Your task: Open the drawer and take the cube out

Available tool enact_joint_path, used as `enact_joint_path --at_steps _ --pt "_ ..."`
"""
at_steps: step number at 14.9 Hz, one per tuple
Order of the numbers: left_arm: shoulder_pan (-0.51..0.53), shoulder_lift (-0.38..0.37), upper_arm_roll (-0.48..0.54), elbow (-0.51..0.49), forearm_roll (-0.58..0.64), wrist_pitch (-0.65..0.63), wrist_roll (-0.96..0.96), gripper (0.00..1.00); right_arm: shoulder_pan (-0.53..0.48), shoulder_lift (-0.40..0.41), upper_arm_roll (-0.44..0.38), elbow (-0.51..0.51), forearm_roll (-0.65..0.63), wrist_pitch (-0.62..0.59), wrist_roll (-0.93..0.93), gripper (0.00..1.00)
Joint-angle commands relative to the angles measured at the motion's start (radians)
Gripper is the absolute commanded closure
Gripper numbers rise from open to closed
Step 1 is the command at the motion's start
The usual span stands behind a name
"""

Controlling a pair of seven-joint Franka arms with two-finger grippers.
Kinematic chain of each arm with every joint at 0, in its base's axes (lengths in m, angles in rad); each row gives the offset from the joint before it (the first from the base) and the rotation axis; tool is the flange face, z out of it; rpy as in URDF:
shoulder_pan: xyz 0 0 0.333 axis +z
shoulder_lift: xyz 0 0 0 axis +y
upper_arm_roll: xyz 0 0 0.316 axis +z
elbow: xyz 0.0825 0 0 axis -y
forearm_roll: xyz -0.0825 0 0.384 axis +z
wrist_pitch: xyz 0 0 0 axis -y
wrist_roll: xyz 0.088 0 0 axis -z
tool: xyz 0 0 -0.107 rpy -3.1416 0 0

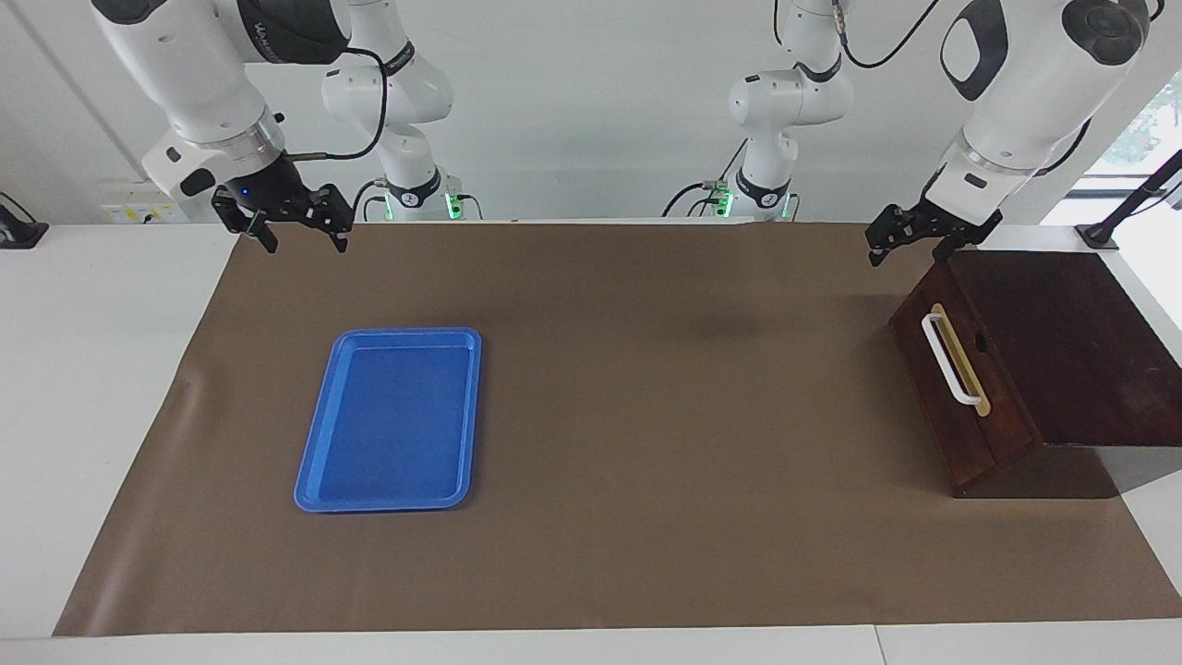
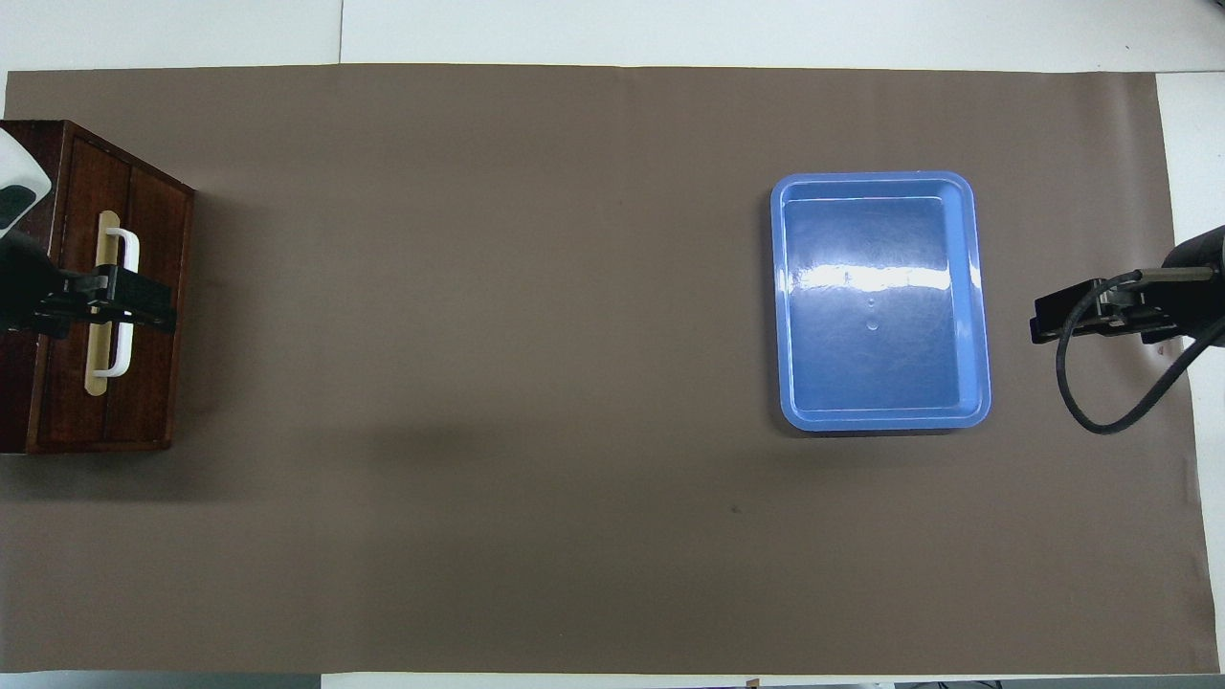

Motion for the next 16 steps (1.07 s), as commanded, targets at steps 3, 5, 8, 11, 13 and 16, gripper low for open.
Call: enact_joint_path --at_steps 3,5,8,11,13,16 --pt "0.013 -0.008 -0.003 -0.005 -0.014 0.007 0.017 0.00 -0.015 -0.011 0.010 -0.013 -0.013 -0.003 -0.013 0.00" --pt "0.012 -0.008 -0.003 -0.003 -0.014 0.007 0.017 0.00 -0.015 -0.011 0.008 -0.014 -0.013 -0.003 -0.013 0.00" --pt "0.012 -0.010 -0.003 -0.003 -0.014 0.007 0.017 0.00 -0.015 -0.011 0.008 -0.013 -0.013 -0.003 -0.013 0.00" --pt "0.008 -0.010 0.000 -0.003 -0.012 0.007 0.017 0.00 -0.015 -0.011 0.010 -0.013 -0.013 -0.003 -0.013 0.00" --pt "0.007 -0.010 -0.001 -0.003 -0.012 0.009 0.017 0.00 -0.015 -0.011 0.010 -0.014 -0.013 -0.003 -0.013 0.00" --pt "-0.002 -0.010 -0.001 -0.005 -0.011 0.018 0.015 0.00 -0.015 -0.011 0.008 -0.014 -0.013 -0.003 -0.013 0.00"
